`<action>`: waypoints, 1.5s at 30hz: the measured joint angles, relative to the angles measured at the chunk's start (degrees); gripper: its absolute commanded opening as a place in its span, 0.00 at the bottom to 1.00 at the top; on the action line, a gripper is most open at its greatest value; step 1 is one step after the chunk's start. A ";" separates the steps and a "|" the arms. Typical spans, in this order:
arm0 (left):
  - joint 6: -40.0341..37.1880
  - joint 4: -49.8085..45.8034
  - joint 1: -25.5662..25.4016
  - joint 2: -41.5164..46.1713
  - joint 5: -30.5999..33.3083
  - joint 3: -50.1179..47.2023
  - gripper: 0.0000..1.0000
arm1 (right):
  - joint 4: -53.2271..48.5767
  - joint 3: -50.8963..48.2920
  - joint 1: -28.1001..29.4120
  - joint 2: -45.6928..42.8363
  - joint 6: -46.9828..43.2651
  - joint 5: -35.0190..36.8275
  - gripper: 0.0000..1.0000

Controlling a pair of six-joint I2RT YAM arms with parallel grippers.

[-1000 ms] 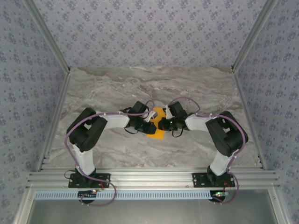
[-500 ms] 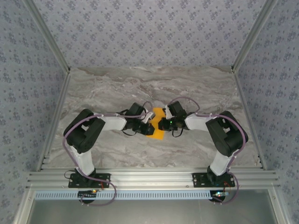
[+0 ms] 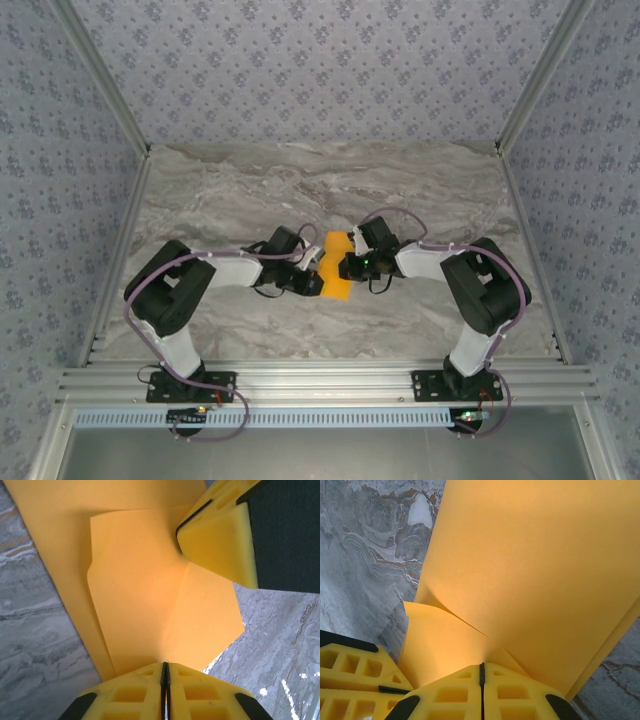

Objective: Fold a paper plane with a square sheet of paper (fold left side to right side)
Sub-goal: Fold the triangle a second time at the center of the table.

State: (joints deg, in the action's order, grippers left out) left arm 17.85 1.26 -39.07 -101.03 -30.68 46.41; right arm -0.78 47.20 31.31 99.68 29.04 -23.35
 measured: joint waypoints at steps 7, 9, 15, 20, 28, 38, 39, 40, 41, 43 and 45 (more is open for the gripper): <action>0.48 0.26 1.64 1.97 -0.33 -2.64 0.09 | -0.11 0.00 0.00 0.00 0.00 -0.04 0.05; 0.50 -0.07 2.25 2.69 -0.42 -3.34 0.08 | -0.11 0.00 0.00 0.00 0.00 -0.04 0.05; 0.42 -1.33 2.71 4.00 -0.37 -4.31 0.08 | -0.37 0.11 -0.09 0.00 0.00 -0.02 0.05; 0.44 -3.63 3.15 5.44 -0.28 -5.01 0.08 | -0.76 0.33 -0.11 0.00 -0.02 0.02 0.05; 2.43 -3.98 3.87 8.68 -3.19 -5.55 0.08 | -1.44 0.74 -0.09 0.04 -0.02 0.20 0.05; 3.85 -1.25 1.97 2.25 -6.19 0.92 0.10 | -1.86 0.96 0.11 0.09 0.00 0.26 0.05; 3.87 -1.18 1.75 1.31 -6.16 1.27 0.10 | -1.86 0.98 0.13 0.09 0.00 0.26 0.05; 3.87 -1.18 1.55 0.55 -6.14 1.46 0.10 | -1.88 1.03 0.13 0.09 0.00 0.28 0.05; 3.85 -1.18 1.49 -0.11 -5.95 1.55 0.09 | -1.90 1.07 0.22 0.09 0.00 0.28 0.05; 3.82 -1.44 1.38 -1.16 -5.33 1.55 0.09 | -1.90 1.07 0.33 0.07 0.02 0.42 0.05; 3.67 -1.62 1.40 -1.79 -4.57 1.55 0.09 | -2.01 1.07 0.50 -0.15 0.02 0.68 0.05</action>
State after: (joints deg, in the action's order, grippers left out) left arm 21.52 -0.36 -37.67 -102.83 -35.24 47.97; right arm -2.79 48.27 31.81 99.53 29.06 -22.68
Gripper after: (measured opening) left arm 0.093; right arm 0.052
